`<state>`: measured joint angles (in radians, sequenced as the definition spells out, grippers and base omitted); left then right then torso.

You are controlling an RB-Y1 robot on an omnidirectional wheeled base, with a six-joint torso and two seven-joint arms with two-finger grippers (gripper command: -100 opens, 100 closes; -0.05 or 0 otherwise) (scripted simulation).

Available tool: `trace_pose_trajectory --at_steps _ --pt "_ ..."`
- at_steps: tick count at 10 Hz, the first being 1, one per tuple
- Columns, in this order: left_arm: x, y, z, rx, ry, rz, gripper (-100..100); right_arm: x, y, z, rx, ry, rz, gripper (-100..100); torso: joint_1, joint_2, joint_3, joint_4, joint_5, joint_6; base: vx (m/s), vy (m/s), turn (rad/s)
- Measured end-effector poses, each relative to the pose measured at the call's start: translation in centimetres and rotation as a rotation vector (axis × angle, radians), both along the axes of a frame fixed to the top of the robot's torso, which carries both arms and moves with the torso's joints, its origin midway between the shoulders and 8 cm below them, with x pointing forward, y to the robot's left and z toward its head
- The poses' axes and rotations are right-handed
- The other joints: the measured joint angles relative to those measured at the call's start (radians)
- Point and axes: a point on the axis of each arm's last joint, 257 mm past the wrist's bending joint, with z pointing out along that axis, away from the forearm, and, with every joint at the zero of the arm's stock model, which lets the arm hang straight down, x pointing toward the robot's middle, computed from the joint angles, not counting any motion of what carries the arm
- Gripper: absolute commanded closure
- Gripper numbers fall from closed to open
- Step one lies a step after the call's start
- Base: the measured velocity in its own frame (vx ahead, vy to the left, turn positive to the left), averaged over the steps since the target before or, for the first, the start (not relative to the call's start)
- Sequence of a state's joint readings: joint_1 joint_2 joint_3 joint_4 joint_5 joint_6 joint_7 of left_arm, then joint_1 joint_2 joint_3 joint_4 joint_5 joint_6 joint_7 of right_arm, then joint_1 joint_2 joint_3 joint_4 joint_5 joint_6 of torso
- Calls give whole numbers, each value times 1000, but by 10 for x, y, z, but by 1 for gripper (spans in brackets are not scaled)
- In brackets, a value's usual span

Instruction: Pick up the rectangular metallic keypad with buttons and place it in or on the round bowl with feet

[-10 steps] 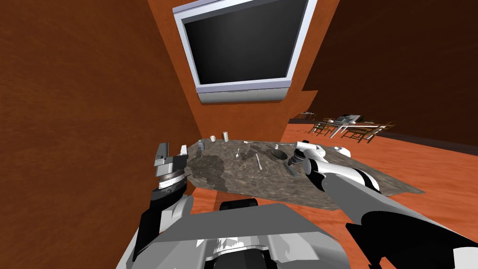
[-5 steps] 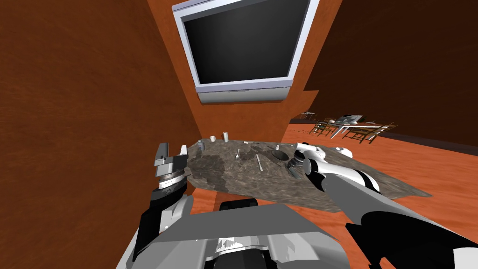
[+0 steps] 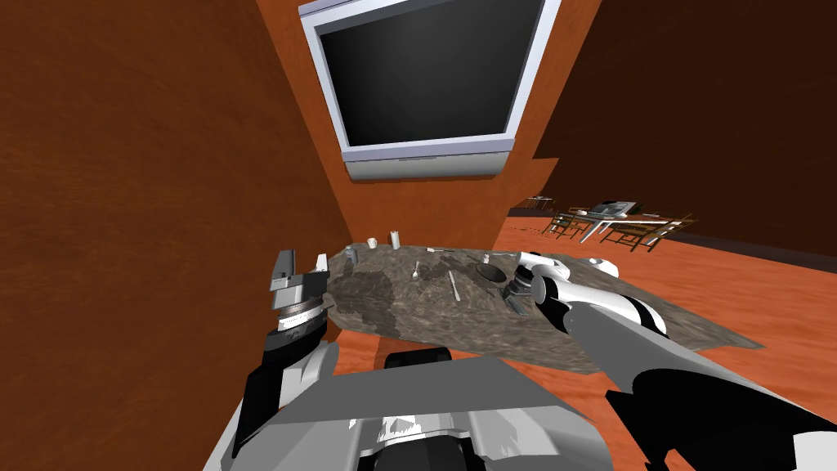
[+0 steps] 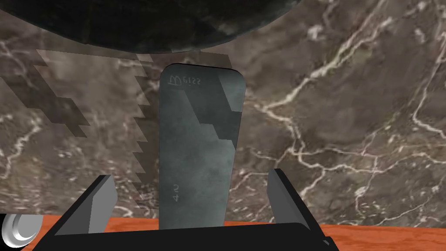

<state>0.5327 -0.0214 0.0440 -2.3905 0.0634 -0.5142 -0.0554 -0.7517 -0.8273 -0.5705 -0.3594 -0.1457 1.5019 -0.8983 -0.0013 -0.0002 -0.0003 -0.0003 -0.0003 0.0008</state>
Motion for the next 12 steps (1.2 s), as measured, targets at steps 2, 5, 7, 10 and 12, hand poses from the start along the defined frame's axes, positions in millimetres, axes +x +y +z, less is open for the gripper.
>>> trace_pose_trajectory --at_steps 2,5,7,10,12 --pt "0 0 0 0 0 0 0 -1 0 -1 1 1 0 0 1 1 0 0 0 0 0 0 0" --pt "0 0 0 0 0 0 0 -4 3 -11 2 3 6 -100 1 -1 0 0 0 0 20 -2 -24" --pt "0 0 0 0 0 0 0 -5 4 -18 -1 0 10 -100 1 0 0 0 0 0 14 -1 -22" --pt "0 0 0 0 0 0 0 -3 4 -20 -4 -3 12 100 1 1 0 0 0 0 2 -1 2" --pt "0 0 0 0 0 0 0 -3 3 -20 -4 -4 10 100 1 1 1 0 0 -1 0 0 0"
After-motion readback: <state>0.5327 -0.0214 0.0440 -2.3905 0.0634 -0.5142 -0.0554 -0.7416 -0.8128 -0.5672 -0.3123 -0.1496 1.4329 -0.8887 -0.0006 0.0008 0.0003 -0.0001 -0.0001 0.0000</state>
